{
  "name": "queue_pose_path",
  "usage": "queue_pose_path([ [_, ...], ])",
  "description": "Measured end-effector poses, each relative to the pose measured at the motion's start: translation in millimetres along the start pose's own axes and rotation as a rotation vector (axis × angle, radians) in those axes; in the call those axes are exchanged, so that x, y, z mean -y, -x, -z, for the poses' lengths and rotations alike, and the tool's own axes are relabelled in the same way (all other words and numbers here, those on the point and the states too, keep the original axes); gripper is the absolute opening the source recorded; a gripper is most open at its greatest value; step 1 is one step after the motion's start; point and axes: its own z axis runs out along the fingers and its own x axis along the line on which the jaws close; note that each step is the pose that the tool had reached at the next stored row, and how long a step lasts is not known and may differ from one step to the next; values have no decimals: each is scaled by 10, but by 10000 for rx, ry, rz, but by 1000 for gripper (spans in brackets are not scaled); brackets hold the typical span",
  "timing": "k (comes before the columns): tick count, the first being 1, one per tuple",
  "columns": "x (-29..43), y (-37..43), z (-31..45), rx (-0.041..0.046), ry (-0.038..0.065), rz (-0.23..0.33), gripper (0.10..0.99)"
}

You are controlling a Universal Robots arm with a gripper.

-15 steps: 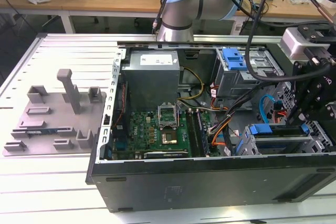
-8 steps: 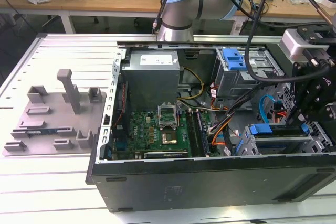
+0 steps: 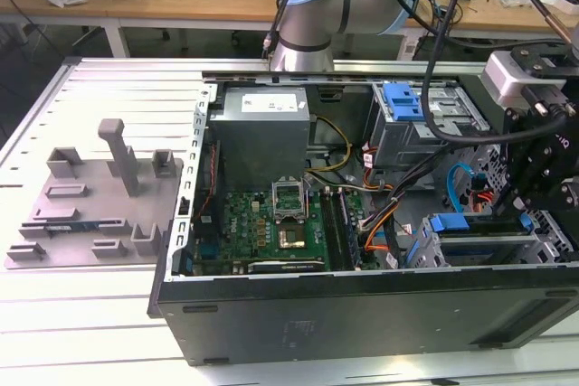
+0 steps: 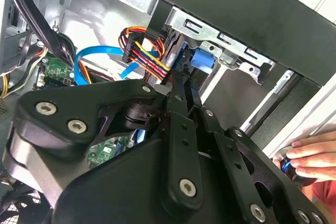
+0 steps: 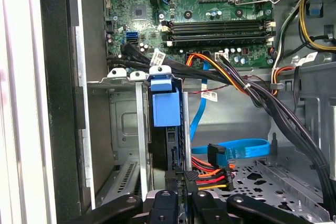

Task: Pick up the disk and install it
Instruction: 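Insert the first disk wire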

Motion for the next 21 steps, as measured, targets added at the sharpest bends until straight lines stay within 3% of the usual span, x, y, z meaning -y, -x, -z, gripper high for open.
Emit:
queue_pose_path([
  [21,3,-16,-14,-11,0,-385,169],
])
